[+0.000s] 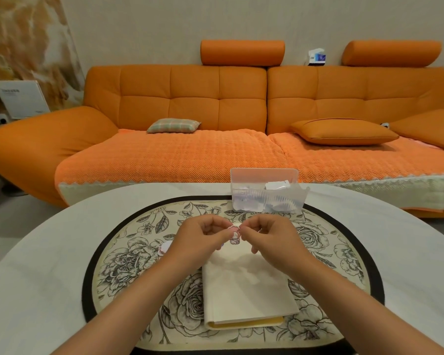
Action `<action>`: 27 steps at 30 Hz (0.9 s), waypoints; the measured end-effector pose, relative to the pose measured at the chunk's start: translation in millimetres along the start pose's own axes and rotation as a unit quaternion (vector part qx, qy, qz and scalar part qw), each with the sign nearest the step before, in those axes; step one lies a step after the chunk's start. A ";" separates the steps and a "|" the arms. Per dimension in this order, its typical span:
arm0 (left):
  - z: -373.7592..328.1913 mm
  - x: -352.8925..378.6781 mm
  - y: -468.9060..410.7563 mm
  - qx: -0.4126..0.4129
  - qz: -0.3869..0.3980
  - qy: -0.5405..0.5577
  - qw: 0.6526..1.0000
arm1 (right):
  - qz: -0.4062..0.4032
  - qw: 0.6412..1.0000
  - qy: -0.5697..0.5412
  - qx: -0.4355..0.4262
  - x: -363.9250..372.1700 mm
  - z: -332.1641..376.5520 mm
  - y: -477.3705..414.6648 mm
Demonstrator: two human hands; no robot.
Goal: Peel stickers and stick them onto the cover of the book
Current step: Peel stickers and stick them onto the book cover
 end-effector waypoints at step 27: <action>-0.5 -3.3 6.8 0.012 -0.067 -0.040 0.997 | -0.170 0.916 0.282 -0.229 -2.7 39.6 16.8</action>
Point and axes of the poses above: each hand's wrist, its own y-axis away from the middle knuckle, its own x-axis out of the palm, z = x × y, the point moved 9 cm from there along -y, towards the middle knuckle, and after that the axes turned 5 degrees about y, right-handed, at the moved point
